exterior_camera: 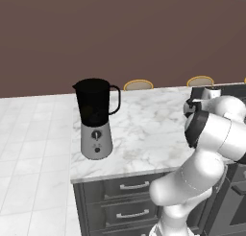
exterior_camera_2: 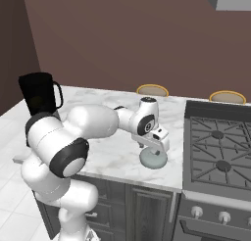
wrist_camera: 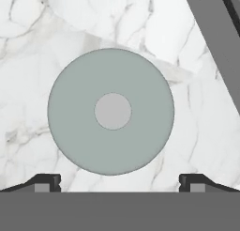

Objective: Grab the garlic and lemon from the fridge, place them in the blender, close the lid, and turn on the blender to create a marinade.

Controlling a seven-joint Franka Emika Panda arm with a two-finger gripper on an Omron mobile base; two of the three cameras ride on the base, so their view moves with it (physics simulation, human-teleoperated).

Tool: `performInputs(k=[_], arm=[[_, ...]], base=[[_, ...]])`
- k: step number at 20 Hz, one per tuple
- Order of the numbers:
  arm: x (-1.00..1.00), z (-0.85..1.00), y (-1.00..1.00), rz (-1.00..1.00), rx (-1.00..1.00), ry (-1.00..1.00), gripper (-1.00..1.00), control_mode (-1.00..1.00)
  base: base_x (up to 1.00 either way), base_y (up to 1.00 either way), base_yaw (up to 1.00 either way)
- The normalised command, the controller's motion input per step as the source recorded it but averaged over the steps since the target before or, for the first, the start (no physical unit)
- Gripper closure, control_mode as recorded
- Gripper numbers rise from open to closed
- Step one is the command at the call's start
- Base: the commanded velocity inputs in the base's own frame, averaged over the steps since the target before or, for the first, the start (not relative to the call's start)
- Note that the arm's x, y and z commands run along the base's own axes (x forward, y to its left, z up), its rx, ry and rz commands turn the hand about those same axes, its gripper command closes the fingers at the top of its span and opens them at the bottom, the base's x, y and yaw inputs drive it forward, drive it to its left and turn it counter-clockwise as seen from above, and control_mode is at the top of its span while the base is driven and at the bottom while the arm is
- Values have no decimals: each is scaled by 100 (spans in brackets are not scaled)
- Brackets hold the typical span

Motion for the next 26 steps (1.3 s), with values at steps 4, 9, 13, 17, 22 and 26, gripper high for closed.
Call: performInputs(k=[4,9,13,17,22,26], arm=[[19,-36,0,0,0,0,-100,-100],[14,-27,0,0,0,0,-100,-100],[3,-8,0,0,0,0,-100,-100],[0,-7,0,0,0,0,-100,-100],[4,-5,0,0,0,0,-100,-100],[7,-5,-3,0,0,0,-100,-100]], base=[[0,0,0],[0,0,0],[0,0,0],[0,0,0],[0,0,0],[0,0,0]])
